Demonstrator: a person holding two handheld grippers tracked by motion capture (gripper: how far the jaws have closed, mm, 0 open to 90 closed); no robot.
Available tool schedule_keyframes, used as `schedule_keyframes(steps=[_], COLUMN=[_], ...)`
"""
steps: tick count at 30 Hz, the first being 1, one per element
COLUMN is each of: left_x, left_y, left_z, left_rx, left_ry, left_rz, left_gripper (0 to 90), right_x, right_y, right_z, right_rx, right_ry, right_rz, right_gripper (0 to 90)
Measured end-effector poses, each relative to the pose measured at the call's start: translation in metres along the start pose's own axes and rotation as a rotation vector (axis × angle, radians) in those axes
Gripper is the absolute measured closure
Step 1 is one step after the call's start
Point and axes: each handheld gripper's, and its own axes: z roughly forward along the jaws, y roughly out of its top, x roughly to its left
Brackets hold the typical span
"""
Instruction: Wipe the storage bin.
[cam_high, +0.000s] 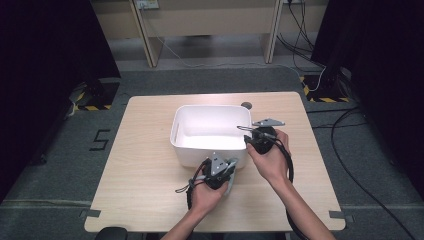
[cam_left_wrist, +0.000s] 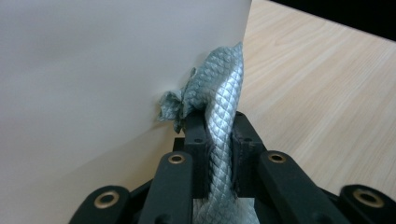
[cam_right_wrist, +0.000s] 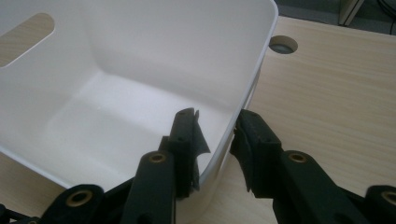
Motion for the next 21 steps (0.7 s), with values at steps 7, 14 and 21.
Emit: schedule_keyframes(steps=[7, 14, 21], left_x=[0.000, 0.000, 0.001], left_y=[0.011, 0.020, 0.027], left_z=[-0.009, -0.016, -0.024], left_rx=[-0.025, -0.047, -0.066], left_ry=[0.002, 0.001, 0.004], left_rz=[0.001, -0.011, -0.013], left_gripper=[80.0, 80.0, 80.0], right_x=[0.000, 0.000, 0.000], right_y=[0.000, 0.000, 0.000], right_z=[0.000, 0.000, 0.000], right_rx=[0.001, 0.001, 0.000], right_ry=[0.001, 0.001, 0.000], right_rz=[0.000, 0.000, 0.000], right_gripper=[68.2, 68.2, 68.2])
